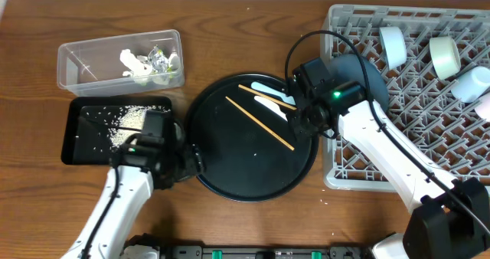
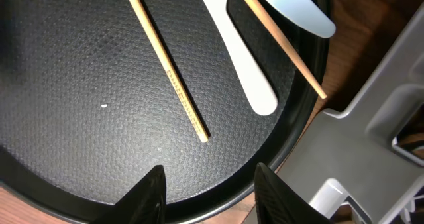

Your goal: Sort waste into correct bins and load items into the dishwasher rack

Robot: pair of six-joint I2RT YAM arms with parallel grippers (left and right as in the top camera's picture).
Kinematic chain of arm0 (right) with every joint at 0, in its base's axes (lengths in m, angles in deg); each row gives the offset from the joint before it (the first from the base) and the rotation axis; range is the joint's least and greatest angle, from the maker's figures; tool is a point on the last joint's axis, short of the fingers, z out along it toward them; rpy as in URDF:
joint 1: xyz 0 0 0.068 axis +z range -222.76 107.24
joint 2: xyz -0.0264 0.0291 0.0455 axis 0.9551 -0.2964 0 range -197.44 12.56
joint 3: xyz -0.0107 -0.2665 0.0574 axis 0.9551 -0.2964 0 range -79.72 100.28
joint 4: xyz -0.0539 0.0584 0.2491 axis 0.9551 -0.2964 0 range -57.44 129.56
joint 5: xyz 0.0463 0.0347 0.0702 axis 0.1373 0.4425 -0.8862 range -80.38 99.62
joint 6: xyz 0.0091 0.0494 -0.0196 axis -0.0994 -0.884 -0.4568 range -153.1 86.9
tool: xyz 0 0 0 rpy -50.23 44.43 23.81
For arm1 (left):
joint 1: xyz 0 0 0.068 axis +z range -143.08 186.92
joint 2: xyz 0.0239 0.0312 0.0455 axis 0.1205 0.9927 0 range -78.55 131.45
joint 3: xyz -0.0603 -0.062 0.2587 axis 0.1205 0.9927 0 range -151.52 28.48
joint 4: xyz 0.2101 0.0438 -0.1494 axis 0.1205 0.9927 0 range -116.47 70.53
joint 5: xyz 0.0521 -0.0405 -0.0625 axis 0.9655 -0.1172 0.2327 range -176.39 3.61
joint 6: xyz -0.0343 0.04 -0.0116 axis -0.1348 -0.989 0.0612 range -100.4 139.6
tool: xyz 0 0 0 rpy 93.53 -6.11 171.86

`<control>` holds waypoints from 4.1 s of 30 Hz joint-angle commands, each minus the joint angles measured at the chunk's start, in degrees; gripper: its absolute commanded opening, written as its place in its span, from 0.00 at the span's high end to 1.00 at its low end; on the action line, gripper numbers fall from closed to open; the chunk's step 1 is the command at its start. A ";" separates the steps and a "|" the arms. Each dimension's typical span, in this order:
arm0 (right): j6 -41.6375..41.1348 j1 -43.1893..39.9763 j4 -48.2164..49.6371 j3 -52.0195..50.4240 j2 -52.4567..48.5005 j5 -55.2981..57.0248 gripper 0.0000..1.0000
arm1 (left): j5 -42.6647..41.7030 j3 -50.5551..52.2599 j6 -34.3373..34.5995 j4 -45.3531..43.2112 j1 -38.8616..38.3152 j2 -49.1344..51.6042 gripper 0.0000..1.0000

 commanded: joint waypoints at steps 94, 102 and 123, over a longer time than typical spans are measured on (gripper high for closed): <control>-0.31 0.44 -2.89 4.68 7.54 2.64 0.62 | 1.60 5.81 10.60 -25.86 -8.31 4.57 0.67; -0.31 0.42 -3.10 4.68 7.54 2.69 0.62 | -5.25 5.81 11.30 -22.51 -8.59 11.93 0.67; -0.31 0.42 -3.02 4.68 7.54 2.69 0.61 | 4.26 2.25 -1.90 -19.39 4.02 11.17 0.66</control>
